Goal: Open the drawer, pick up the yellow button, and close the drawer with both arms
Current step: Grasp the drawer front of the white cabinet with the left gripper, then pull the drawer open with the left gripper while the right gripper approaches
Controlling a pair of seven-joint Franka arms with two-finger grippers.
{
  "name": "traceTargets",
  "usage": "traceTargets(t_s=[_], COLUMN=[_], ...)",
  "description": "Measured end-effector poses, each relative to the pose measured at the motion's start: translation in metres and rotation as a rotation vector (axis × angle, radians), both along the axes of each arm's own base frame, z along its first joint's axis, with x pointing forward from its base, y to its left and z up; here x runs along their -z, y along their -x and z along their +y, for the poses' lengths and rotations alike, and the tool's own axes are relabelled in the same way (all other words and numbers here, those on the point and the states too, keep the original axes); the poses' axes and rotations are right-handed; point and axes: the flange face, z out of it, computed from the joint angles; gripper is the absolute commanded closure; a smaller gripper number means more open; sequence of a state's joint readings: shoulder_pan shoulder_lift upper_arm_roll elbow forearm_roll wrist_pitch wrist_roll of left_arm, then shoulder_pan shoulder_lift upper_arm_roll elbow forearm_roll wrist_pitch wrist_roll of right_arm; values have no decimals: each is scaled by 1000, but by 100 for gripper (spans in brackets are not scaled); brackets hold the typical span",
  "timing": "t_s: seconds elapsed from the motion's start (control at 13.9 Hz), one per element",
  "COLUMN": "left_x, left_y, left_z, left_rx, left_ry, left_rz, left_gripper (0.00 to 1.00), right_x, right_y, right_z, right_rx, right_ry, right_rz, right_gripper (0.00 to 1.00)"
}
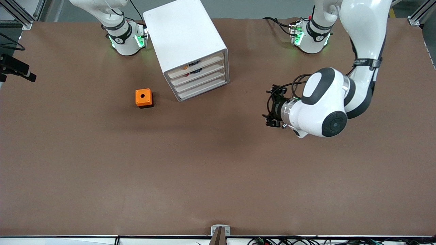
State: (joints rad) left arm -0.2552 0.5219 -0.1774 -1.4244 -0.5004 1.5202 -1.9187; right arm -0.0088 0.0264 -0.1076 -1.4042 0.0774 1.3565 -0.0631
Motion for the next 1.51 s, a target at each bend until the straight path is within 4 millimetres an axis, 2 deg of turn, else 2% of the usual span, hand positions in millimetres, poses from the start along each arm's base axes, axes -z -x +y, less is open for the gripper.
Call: traceTargets(t_s=[0.22, 0.36, 0.5, 0.57, 0.65, 0.79, 1.08, 1.29, 1.51], left_x=[13, 23, 46, 60, 72, 87, 94, 99, 103], left_y=[1, 8, 30, 44, 57, 76, 105, 115, 124], left_z=[-19, -35, -66, -86, -104, -125, -157, -171, -184], left_rx=[-145, -181, -159, -140, -125, -115, -123, -130, -137], left_ry=[81, 90, 40, 10, -16, -48, -99, -91, -71], left_rz=[161, 244, 331, 366, 396, 459, 551, 599, 649], left_gripper=[0, 0, 2, 5, 15, 18, 39, 41, 42], right_x=[0, 1, 5, 8, 12, 19, 40, 48, 65], right_y=[0, 0, -3, -5, -7, -13, -30, -35, -37], right_z=[0, -4, -9, -10, -10, -12, -22, -14, 5], right_rx=[1, 7, 16, 17, 15, 18, 34, 64, 75], right_ry=[0, 5, 29, 34, 42, 62, 69, 78, 98], right_rz=[0, 1, 8, 13, 21, 23, 24, 29, 21], right_gripper=[0, 0, 0, 0, 0, 0, 0, 0, 0])
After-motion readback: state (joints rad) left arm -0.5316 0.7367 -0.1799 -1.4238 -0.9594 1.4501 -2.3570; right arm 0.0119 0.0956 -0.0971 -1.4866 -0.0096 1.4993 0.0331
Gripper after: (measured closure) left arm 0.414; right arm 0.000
